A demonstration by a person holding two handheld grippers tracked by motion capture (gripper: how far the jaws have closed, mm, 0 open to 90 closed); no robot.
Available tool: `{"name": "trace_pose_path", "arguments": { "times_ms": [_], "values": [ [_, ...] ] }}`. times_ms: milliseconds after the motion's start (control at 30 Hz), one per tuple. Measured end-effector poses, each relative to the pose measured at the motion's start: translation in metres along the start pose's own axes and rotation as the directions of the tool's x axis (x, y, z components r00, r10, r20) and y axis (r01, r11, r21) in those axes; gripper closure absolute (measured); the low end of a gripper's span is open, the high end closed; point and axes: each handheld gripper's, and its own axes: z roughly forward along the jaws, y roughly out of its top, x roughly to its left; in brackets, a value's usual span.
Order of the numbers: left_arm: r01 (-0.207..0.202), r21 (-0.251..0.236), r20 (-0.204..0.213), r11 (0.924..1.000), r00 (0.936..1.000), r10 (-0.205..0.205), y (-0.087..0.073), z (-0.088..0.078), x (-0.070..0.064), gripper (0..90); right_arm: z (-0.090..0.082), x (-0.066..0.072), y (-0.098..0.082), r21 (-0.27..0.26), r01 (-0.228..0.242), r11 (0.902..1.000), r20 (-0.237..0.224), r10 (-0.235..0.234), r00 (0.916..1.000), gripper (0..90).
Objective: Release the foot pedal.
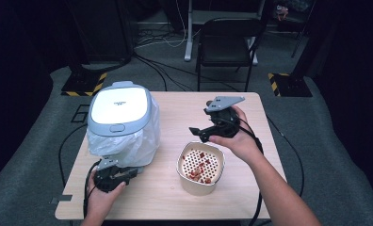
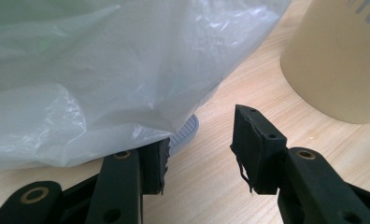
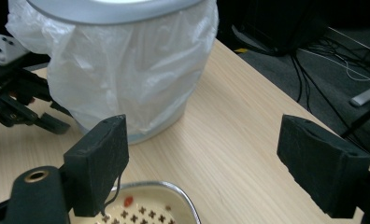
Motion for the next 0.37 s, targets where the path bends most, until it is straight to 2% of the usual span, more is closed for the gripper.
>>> {"name": "trace_pose_path", "arguments": {
  "times_ms": [167,267,333,367],
  "values": [
    [0.007,-0.003,-0.003,1.0000,1.0000,-0.007,-0.001,-0.002,0.000,55.3,-0.011,-0.006,-0.016,-0.005,-0.027,0.9996,0.019,0.027,0.9994,16.5],
    [0.003,0.010,-0.003,0.9999,1.0000,-0.003,-0.001,-0.004,0.003,53.9,-0.022,-0.010,-0.035,-0.011,-0.047,0.9988,0.056,0.048,0.9973,16.5],
    [0.006,0.013,0.000,0.9999,1.0000,-0.006,-0.001,-0.004,0.003,52.8,-0.023,-0.010,-0.039,-0.009,-0.057,0.9983,0.062,0.058,0.9964,16.5],
    [0.005,0.013,0.000,0.9999,1.0000,-0.005,-0.001,-0.004,0.003,52.3,-0.027,-0.011,-0.052,-0.012,-0.077,0.9970,0.070,0.077,0.9945,16.5]
  ]
}}
